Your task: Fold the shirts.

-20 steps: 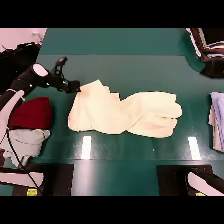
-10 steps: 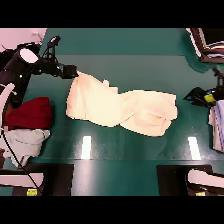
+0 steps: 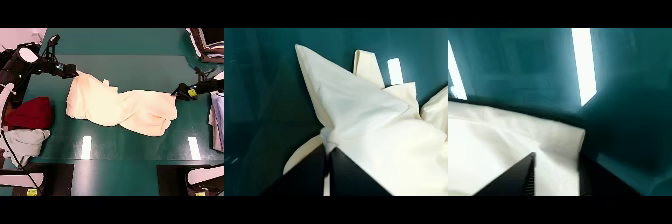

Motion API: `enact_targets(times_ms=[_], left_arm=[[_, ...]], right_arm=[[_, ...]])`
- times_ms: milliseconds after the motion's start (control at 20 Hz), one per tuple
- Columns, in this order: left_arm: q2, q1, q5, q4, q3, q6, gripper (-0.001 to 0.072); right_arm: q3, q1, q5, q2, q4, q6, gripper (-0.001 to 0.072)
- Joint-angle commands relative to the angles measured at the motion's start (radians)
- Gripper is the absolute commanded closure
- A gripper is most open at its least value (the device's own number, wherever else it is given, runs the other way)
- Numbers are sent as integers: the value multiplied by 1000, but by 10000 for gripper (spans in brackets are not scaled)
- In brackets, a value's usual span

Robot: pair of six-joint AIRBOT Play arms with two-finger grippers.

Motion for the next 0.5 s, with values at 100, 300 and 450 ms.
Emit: enact_targets(times_ms=[100, 300, 450], left_arm=[[15, 0, -14, 4, 3, -16, 685], [183, 0, -2, 103, 62, -37, 685], [366, 0, -2, 205, 193, -88, 685]], right_arm=[[90, 58, -11, -21, -5, -43, 695], [240, 50, 8, 148, -13, -71, 695], [404, 20, 4, 333, -12, -71, 695]])
